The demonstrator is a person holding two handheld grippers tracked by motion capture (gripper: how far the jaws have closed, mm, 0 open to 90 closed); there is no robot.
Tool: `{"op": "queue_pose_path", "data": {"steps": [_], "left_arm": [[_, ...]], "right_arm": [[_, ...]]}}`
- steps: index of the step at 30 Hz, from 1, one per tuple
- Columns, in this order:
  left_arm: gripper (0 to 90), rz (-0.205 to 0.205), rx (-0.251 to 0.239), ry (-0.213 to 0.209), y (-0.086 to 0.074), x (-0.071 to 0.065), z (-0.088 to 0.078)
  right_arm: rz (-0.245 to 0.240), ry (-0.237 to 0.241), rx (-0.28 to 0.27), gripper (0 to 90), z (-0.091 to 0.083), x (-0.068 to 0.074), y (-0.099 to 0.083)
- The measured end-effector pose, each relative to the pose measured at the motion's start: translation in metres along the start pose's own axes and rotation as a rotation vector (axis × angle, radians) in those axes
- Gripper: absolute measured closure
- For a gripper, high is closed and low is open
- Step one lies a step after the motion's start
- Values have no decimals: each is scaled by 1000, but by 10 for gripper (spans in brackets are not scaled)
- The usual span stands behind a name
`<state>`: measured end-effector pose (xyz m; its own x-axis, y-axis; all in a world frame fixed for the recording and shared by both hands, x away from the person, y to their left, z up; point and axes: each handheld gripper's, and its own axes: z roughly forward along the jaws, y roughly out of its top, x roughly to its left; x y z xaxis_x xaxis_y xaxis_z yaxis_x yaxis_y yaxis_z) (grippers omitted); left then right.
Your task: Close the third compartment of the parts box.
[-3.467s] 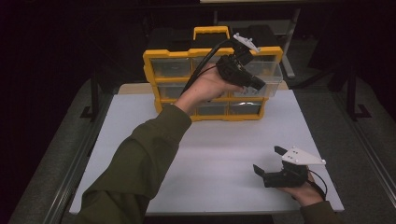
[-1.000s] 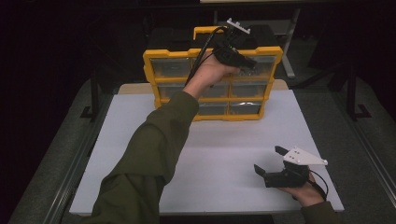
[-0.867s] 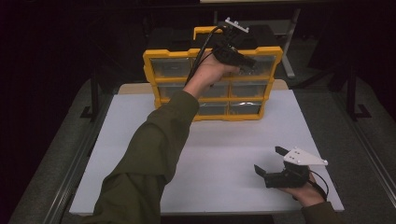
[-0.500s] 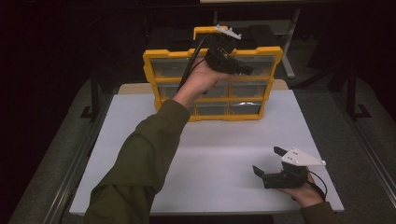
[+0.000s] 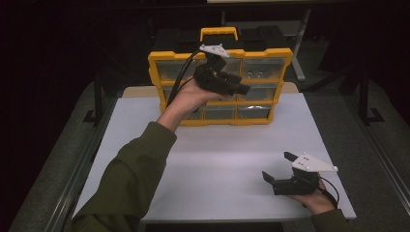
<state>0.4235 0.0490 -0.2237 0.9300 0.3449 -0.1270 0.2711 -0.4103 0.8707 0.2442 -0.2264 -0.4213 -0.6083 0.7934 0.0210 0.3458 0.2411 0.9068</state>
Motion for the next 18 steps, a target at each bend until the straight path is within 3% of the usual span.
{"op": "queue_pose_path", "data": {"steps": [9, 12, 18], "left_arm": [[293, -14, -1, 43, -36, -2, -16], [249, 0, 8, 55, -45, -5, -21], [145, -18, -3, 79, -62, -9, -29]], "right_arm": [[-11, -2, 0, 0, 0, 2, 1], [3, -4, 0, 0, 1, 3, 1], [-2, 1, 2, 0, 2, 2, 1]]}}
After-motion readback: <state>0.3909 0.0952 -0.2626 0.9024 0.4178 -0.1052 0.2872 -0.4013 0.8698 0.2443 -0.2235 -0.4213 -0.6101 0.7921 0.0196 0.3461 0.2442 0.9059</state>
